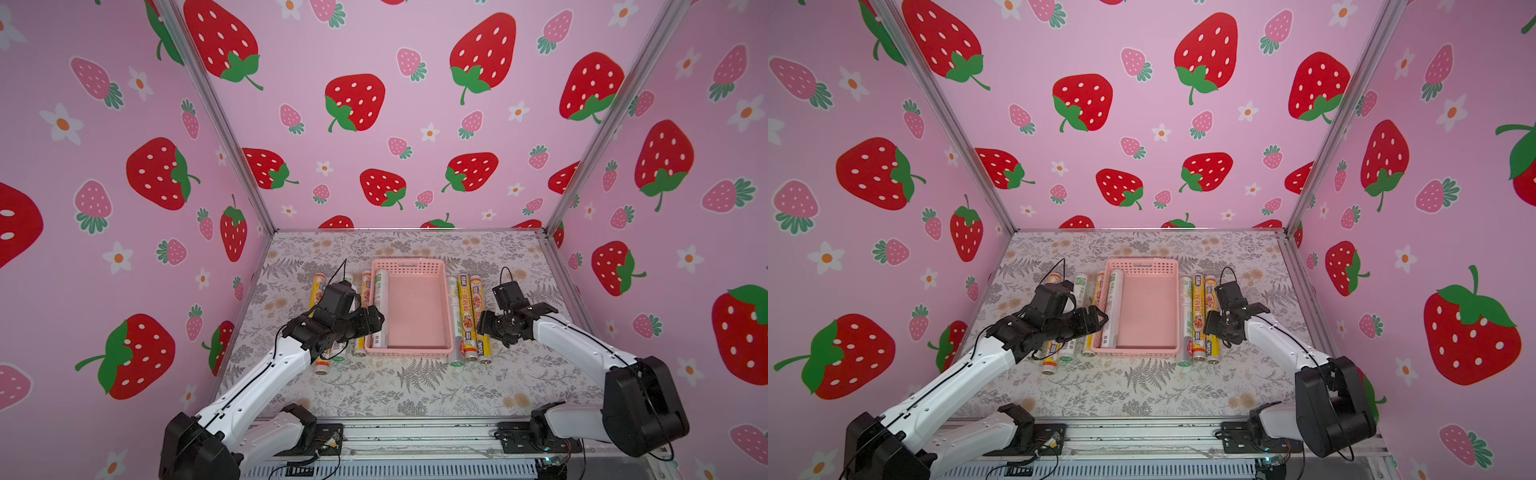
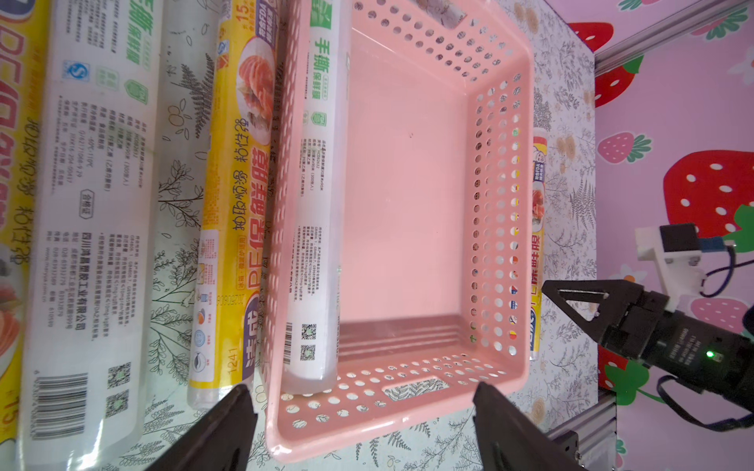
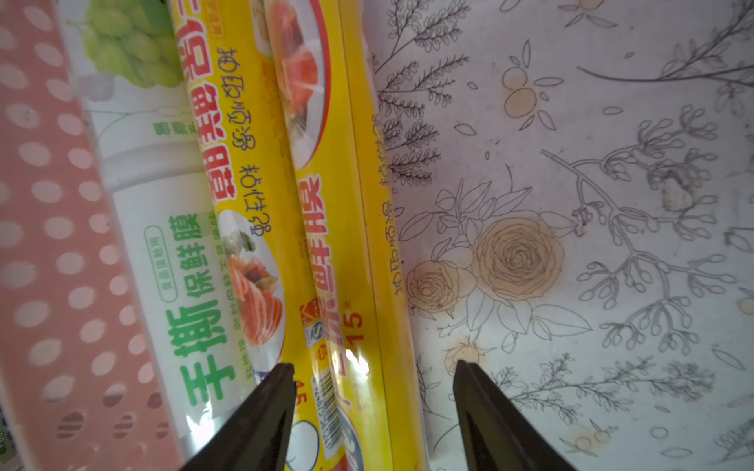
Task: Put the plastic wrap into the basket
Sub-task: Pick up the plastic wrap from the center of the board.
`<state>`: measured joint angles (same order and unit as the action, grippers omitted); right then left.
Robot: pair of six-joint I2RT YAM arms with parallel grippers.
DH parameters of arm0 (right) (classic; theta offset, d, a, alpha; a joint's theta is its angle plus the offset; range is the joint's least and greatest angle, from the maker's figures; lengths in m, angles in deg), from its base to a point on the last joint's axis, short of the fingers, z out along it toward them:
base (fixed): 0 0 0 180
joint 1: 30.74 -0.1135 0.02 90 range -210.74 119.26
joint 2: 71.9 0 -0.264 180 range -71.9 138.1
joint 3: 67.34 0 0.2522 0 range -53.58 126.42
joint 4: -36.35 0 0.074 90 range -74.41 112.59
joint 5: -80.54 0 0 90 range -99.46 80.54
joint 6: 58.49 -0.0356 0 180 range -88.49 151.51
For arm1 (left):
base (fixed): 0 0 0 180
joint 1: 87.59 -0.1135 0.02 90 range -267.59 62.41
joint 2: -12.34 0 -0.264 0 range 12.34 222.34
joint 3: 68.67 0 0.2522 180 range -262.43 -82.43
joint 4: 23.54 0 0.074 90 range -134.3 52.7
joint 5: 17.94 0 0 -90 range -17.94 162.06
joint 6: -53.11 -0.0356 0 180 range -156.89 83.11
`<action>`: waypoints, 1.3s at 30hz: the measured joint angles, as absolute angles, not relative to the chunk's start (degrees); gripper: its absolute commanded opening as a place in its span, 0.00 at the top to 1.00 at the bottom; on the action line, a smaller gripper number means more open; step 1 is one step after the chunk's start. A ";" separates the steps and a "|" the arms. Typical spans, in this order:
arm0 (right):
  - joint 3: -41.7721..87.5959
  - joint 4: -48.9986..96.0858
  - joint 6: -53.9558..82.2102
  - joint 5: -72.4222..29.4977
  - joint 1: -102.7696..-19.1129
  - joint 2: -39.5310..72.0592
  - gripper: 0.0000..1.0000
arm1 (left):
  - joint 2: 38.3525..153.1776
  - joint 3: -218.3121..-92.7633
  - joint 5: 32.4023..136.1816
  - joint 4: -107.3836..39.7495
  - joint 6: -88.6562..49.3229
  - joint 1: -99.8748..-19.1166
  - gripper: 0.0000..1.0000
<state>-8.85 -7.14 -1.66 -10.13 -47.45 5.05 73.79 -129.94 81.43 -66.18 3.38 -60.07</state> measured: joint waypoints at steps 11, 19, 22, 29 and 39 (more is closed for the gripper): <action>-8.85 -5.13 -1.44 -5.63 -47.03 9.92 0.36 | 73.79 -129.94 81.04 -67.43 3.23 -60.07 0.11; -8.76 -4.67 -1.20 -2.02 -47.03 12.02 0.38 | 76.39 -130.09 81.06 -67.34 3.25 -60.07 0.12; -8.74 -4.52 -1.04 -1.74 -47.03 14.95 0.40 | 77.22 -130.14 81.06 -67.19 3.28 -60.07 0.12; -7.54 -4.48 -0.37 -0.97 -47.01 16.92 0.51 | 76.56 -130.51 81.04 -66.31 3.43 -60.04 0.13; -7.32 -5.70 -0.08 -0.36 -46.68 15.01 0.71 | 67.36 -131.08 79.40 -64.94 2.03 -58.58 0.12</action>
